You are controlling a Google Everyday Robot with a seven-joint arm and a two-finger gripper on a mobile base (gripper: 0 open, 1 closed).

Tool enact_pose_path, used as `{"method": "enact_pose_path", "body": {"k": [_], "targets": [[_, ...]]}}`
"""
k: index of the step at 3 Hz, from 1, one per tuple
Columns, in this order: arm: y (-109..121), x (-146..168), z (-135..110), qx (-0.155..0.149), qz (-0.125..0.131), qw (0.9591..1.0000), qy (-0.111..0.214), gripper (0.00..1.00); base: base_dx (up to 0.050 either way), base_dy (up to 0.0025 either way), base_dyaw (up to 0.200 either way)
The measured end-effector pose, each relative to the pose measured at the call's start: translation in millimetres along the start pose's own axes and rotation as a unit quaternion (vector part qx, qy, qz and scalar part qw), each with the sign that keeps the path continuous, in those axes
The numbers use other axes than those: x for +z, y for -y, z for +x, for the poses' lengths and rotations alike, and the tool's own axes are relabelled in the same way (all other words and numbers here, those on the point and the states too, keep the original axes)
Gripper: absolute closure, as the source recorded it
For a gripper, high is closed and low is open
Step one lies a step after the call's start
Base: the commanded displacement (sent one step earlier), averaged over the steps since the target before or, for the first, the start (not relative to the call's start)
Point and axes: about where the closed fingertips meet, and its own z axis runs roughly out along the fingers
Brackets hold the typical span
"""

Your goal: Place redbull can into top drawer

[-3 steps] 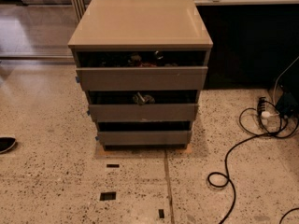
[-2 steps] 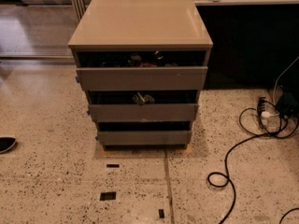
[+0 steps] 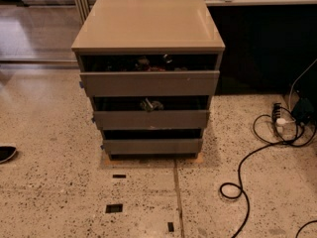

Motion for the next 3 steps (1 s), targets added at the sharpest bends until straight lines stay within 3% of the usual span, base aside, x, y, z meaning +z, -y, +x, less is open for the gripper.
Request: {"method": "enact_pose_path", "body": {"k": [2, 3], "targets": [[0.6, -0.2, 0.2, 0.000, 0.000, 1.0000, 0.000, 0.00, 0.000, 0.00000, 0.000], [40.3, -29.8, 15.2, 0.020, 0.039, 0.9990, -0.005, 0.00, 0.000, 0.00000, 0.000]]}}
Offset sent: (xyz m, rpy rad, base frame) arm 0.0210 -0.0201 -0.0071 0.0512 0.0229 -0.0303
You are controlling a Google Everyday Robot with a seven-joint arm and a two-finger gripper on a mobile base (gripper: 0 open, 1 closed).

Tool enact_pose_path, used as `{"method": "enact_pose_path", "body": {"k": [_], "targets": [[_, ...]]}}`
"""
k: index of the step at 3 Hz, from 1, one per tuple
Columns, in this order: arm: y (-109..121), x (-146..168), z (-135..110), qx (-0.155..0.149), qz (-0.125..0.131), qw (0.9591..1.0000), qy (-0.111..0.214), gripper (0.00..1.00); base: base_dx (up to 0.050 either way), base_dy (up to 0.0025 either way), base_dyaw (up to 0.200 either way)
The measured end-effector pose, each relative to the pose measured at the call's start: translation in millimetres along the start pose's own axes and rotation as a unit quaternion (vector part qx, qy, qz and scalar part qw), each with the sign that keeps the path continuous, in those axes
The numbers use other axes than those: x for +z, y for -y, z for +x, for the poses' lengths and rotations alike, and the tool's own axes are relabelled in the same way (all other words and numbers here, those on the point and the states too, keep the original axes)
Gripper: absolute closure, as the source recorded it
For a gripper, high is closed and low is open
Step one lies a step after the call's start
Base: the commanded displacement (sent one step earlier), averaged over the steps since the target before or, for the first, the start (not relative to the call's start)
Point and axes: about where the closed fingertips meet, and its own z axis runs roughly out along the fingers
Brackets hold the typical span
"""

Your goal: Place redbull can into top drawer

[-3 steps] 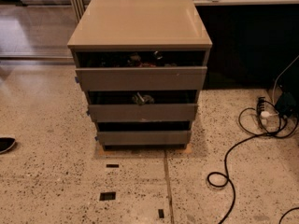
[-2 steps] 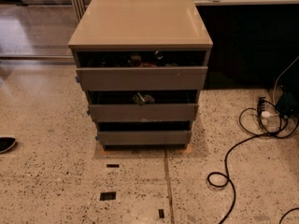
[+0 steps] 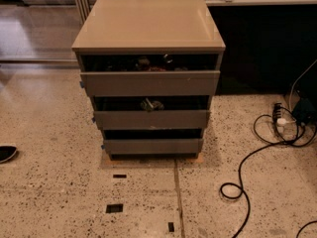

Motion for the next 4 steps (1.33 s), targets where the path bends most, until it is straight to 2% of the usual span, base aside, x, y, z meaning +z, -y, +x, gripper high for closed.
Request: {"method": "enact_pose_path", "body": {"k": [1, 3, 4], "targets": [[43.4, -51.9, 28.8, 0.013, 0.059, 0.9981, -0.017, 0.00, 0.000, 0.00000, 0.000], [87.1, -109.3, 54.5, 0.008, 0.116, 0.9928, -0.030, 0.00, 0.000, 0.00000, 0.000], [138.2, -164.6, 71.7, 0.015, 0.151, 0.9880, -0.028, 0.00, 0.000, 0.00000, 0.000]]}}
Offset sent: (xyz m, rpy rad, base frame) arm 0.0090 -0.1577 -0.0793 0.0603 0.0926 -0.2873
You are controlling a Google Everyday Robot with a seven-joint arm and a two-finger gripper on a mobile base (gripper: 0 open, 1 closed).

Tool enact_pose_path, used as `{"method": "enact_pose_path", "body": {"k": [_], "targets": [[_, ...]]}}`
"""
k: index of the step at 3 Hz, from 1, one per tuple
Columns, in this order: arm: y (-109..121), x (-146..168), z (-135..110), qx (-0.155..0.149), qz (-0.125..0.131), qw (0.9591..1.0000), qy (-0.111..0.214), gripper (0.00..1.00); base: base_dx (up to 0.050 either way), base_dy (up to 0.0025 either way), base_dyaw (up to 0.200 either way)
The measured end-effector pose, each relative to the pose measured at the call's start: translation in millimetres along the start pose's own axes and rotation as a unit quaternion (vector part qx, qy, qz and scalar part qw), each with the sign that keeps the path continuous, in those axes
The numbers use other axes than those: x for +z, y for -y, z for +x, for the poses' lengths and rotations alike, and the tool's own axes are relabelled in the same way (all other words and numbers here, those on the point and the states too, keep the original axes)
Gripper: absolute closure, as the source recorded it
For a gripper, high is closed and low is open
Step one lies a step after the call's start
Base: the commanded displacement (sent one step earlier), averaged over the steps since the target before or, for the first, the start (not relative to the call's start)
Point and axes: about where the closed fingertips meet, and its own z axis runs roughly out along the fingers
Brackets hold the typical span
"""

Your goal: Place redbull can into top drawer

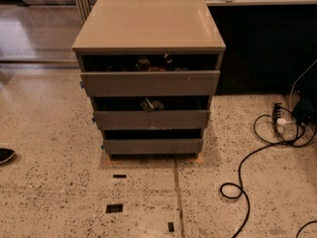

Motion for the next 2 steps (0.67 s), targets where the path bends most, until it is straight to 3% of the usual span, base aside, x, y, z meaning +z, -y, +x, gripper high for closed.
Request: {"method": "enact_pose_path", "body": {"k": [2], "targets": [[30.0, 15.5, 12.5, -0.002, 0.020, 0.9998, -0.008, 0.00, 0.000, 0.00000, 0.000]]}}
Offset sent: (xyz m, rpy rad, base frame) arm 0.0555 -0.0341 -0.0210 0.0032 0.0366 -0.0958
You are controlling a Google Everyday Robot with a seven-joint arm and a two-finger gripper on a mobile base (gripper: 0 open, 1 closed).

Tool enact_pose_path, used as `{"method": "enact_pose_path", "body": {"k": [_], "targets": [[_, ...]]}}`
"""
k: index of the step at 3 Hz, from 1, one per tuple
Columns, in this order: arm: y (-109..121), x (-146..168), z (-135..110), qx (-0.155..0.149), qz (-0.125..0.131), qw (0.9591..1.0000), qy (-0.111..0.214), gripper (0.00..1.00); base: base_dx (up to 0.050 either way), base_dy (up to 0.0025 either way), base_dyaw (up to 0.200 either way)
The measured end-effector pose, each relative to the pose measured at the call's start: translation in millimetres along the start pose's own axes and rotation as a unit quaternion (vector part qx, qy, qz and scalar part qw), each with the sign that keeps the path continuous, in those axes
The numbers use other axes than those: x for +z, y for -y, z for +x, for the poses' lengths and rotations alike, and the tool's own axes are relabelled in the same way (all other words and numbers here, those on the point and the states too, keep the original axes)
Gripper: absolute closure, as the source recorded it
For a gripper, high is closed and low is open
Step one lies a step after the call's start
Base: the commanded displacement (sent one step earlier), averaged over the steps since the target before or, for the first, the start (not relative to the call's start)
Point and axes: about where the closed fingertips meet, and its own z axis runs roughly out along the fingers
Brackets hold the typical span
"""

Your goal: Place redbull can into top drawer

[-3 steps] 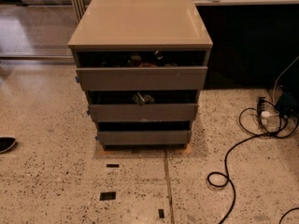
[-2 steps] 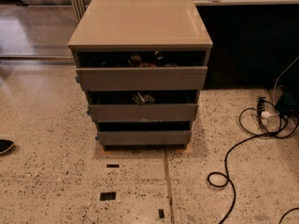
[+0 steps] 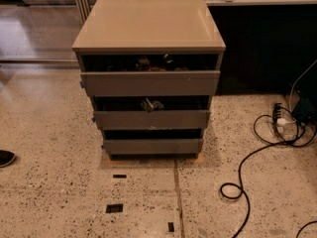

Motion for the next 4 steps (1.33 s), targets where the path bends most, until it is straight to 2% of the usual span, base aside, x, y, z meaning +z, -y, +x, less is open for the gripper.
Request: {"method": "enact_pose_path", "body": {"k": [1, 2, 3, 4], "targets": [[32.4, 8.0, 27.1, 0.015, 0.011, 0.9998, -0.006, 0.00, 0.000, 0.00000, 0.000], [88.2, 20.0, 85.1, 0.050, 0.025, 0.9984, -0.011, 0.00, 0.000, 0.00000, 0.000], [126.6, 26.9, 128.9, 0.074, 0.038, 0.9963, -0.021, 0.00, 0.000, 0.00000, 0.000], [175.1, 38.9, 179.2, 0.080, 0.075, 0.9922, -0.058, 0.00, 0.000, 0.00000, 0.000]]}}
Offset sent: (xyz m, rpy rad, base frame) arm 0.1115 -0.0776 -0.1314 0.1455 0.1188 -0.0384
